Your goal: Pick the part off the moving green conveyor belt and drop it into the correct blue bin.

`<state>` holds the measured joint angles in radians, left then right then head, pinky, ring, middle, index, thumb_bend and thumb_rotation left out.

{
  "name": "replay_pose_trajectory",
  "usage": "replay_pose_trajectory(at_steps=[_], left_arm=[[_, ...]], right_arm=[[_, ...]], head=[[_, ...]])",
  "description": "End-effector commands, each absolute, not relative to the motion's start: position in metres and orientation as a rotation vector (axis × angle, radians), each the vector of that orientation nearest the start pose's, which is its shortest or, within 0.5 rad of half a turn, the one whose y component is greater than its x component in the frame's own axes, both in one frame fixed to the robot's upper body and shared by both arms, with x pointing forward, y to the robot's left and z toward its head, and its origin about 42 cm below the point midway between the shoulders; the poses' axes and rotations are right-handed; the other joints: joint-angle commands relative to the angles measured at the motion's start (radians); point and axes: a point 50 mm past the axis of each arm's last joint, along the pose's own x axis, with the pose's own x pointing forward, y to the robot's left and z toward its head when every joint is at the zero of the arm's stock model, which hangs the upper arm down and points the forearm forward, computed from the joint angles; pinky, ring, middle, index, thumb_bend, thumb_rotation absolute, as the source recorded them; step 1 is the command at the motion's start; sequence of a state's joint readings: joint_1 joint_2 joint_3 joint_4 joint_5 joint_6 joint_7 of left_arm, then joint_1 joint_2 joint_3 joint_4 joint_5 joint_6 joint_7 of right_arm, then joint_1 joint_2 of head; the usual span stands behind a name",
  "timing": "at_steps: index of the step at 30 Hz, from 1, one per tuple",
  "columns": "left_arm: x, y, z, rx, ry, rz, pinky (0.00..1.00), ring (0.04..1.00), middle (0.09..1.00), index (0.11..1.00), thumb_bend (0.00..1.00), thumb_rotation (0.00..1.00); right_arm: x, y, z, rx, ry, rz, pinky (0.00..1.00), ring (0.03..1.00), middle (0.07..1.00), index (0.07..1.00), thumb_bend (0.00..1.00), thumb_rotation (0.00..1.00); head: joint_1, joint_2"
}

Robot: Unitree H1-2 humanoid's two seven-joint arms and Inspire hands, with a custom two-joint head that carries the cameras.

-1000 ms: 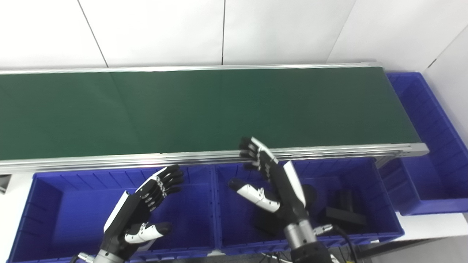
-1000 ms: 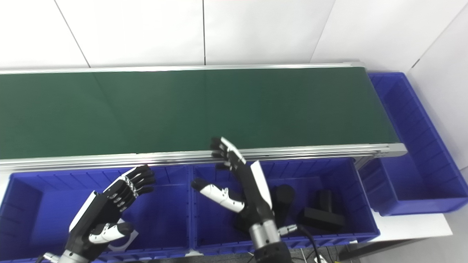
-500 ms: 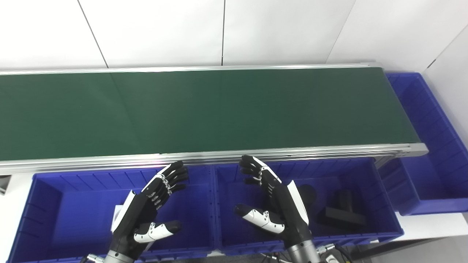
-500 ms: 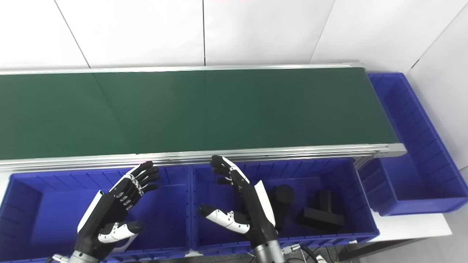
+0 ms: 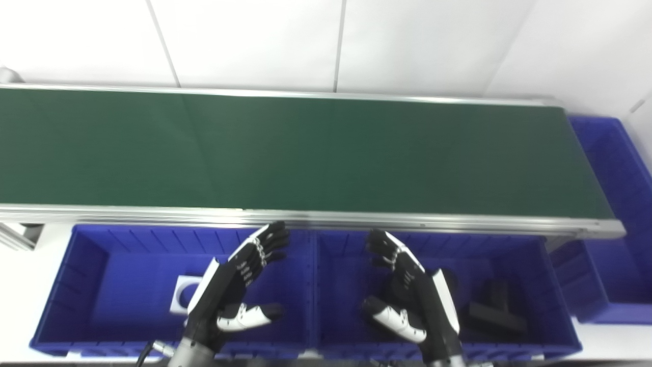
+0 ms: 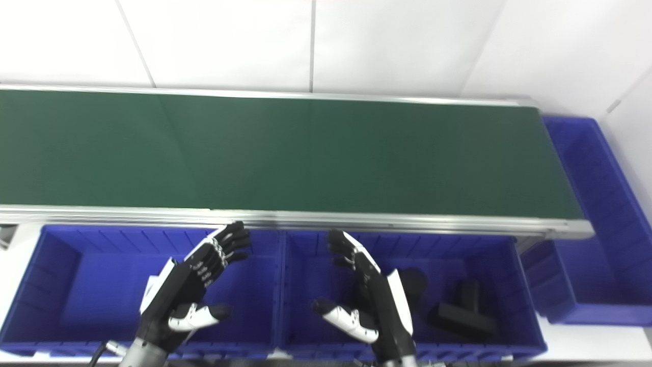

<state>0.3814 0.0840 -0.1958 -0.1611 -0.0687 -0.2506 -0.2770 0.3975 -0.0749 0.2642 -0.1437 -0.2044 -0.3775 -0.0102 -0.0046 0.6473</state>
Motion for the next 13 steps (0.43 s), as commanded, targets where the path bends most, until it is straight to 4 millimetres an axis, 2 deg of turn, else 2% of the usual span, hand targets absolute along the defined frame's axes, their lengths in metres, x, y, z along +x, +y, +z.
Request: replay_pose_trajectory(at_steps=[1,13], left_arm=[[0.1471,0.1832,0.0817,-0.04,-0.092,-0.369,0.83,0.863,0.867,0.876,0.99,0.49],[0.1434,0.1819,0.0788,-0.033,-0.09,-0.363,0.83,0.86,0.857,0.866,0.99,0.49]], right_arm=[[0.143,-0.176,0.083,-0.15,-0.217,0.217,0.72,0.808,0.831,0.848,0.7,0.65],[0.1454,-0.18,0.0775,-0.134,-0.219,0.21,0.69,0.792,0.819,0.841,0.67,0.68]], head=[[0.005,-0.003],[-0.001,-0.017]])
